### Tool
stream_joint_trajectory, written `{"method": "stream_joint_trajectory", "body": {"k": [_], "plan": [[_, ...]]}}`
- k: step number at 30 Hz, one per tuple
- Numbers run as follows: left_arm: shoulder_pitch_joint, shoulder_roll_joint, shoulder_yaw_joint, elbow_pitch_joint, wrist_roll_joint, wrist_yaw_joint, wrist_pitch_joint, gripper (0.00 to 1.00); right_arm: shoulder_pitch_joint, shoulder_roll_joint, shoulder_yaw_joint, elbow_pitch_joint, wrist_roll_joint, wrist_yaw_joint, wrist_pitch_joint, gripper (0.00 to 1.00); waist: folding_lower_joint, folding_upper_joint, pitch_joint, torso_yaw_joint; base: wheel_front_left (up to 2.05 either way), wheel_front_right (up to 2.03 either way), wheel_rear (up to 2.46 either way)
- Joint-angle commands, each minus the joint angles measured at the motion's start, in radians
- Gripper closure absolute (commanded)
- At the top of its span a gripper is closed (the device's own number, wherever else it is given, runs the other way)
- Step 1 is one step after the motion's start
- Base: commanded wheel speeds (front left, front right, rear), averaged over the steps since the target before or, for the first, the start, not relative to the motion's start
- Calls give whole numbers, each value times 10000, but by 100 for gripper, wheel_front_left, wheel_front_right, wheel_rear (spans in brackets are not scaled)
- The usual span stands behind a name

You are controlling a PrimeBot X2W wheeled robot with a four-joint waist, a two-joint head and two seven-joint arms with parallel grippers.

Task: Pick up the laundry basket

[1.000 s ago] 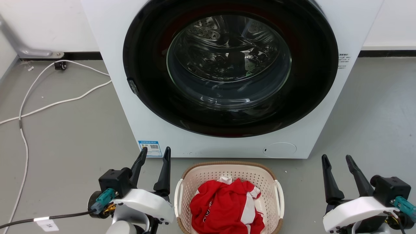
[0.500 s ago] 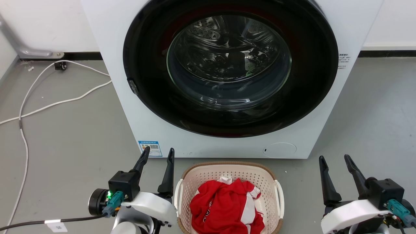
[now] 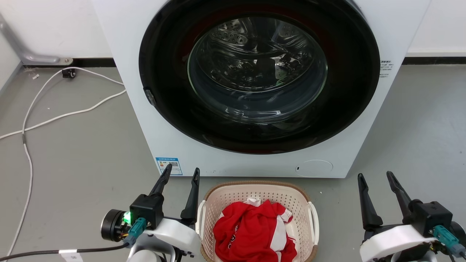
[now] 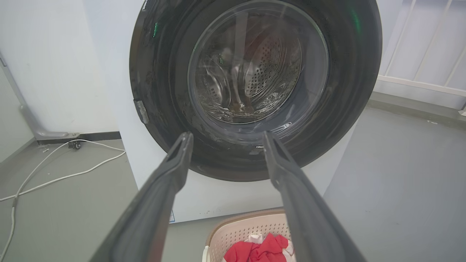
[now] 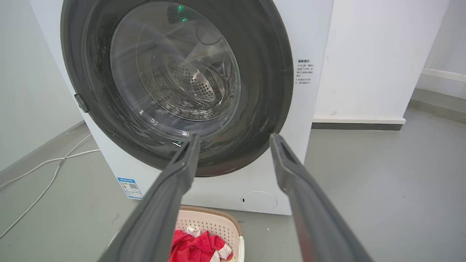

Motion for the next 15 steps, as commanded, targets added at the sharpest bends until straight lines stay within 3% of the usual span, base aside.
{"method": "stream_joint_trajectory", "body": {"k": [1,15], "plan": [[43,-31,17,-8,187,-11,-85,0,99,12,-26,-44,34,-3,-93,0,0,0,1,6,0,0,0],[152,-163,176,162,642,-121,-277,0,83,14,-216,119,-109,-3,-275,0,0,0,-7,39,0,0,0]]}}
